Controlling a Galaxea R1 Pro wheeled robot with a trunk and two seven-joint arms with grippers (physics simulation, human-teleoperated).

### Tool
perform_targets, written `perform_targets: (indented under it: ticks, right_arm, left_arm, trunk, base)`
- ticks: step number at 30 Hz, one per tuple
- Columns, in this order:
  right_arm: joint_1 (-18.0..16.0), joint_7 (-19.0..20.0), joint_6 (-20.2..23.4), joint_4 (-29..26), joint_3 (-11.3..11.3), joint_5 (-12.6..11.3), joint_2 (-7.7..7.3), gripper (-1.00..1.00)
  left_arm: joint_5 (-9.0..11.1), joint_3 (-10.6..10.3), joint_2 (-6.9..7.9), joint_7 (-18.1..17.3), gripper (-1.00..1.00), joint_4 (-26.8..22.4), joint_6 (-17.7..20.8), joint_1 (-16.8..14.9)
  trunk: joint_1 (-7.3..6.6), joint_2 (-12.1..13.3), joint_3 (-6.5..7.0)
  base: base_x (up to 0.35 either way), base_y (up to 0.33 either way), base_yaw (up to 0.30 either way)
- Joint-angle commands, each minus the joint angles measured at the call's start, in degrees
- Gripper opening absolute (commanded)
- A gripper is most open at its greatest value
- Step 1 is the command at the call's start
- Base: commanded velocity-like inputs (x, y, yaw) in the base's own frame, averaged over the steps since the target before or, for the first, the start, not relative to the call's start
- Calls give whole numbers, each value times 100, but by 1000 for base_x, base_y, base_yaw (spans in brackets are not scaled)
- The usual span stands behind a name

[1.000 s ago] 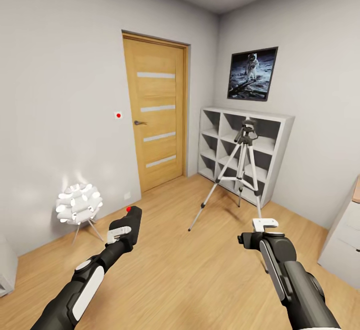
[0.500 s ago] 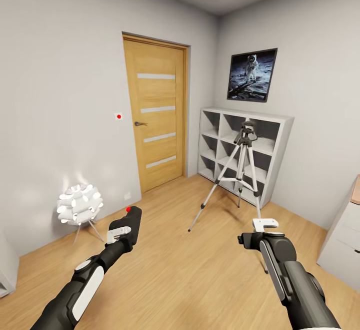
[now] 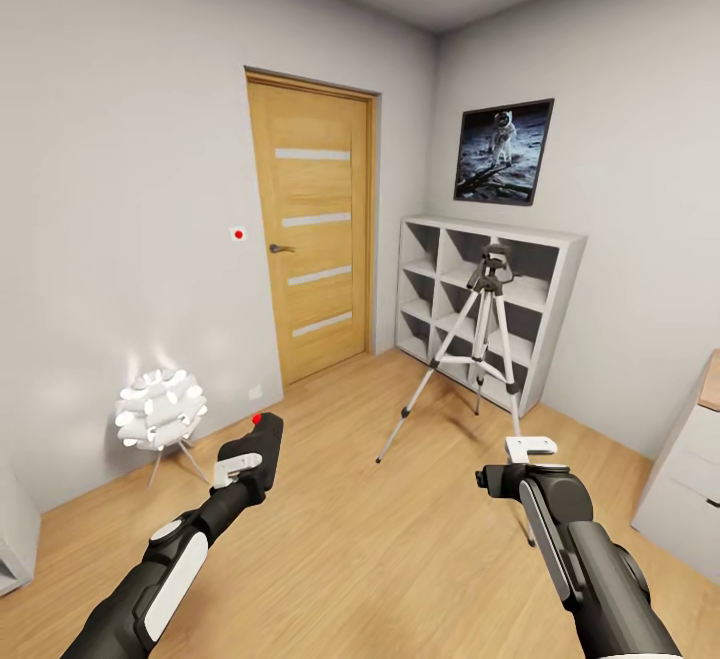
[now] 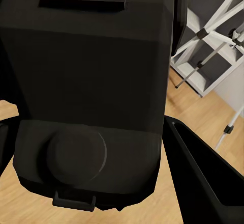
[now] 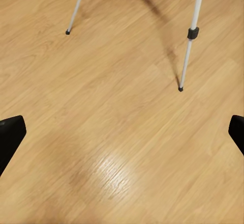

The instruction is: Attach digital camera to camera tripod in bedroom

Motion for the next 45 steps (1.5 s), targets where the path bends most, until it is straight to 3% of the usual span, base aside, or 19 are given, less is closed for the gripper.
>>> perform_targets:
  ticks: [1,12,42,45]
  right_arm:
    - [-6,-15,24,-5,4,0,-1,100]
    - [-6,-17,20,-4,6,-7,-1,100]
    - [-6,4,30,-5,12,-14,-45,100]
    - [-6,-5,29,268,5,-34,-50,100]
  left_arm:
    - [45,-7,4,-3,-100,-3,29,-5]
    - [44,-7,4,-4,-100,2,22,-5]
    - [45,-7,5,5,-100,3,33,-5]
    - [51,-7,6,8,-100,-1,41,-5]
  trunk:
    - [-19,30,6]
    - [-261,471,203]
    - [-261,471,203]
    - [-261,471,203]
  base:
    - [0,0,0]
    - [0,0,0]
    - [0,0,0]
    - [0,0,0]
